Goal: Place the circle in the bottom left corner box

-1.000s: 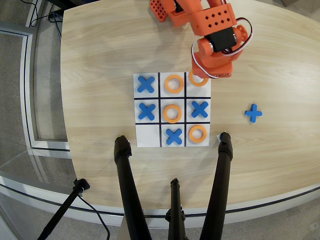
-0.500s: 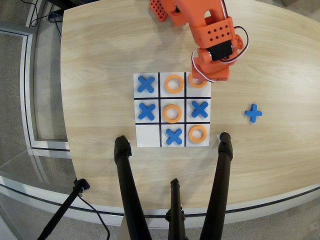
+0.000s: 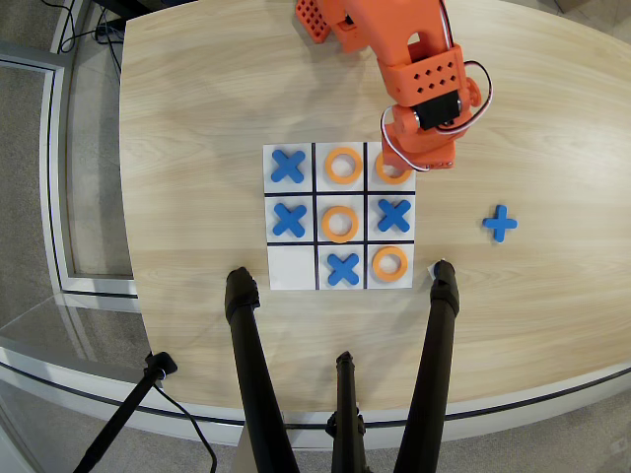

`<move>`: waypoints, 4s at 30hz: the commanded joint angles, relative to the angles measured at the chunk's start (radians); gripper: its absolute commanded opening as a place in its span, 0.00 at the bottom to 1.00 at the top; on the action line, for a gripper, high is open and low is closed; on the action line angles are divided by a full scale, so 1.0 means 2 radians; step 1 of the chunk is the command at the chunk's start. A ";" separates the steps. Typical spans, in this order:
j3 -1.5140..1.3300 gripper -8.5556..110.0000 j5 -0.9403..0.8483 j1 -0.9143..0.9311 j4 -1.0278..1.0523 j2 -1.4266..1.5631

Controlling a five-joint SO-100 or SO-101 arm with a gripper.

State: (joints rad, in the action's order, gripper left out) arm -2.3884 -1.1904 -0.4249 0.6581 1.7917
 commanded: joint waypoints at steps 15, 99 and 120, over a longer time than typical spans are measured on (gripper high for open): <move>0.006 0.08 -0.013 0.015 0.003 0.003; -0.407 0.07 -0.194 1.040 0.321 0.801; -0.407 0.07 -0.194 1.040 0.321 0.801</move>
State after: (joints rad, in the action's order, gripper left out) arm -3.1477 -1.5831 1.6506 1.2947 3.3763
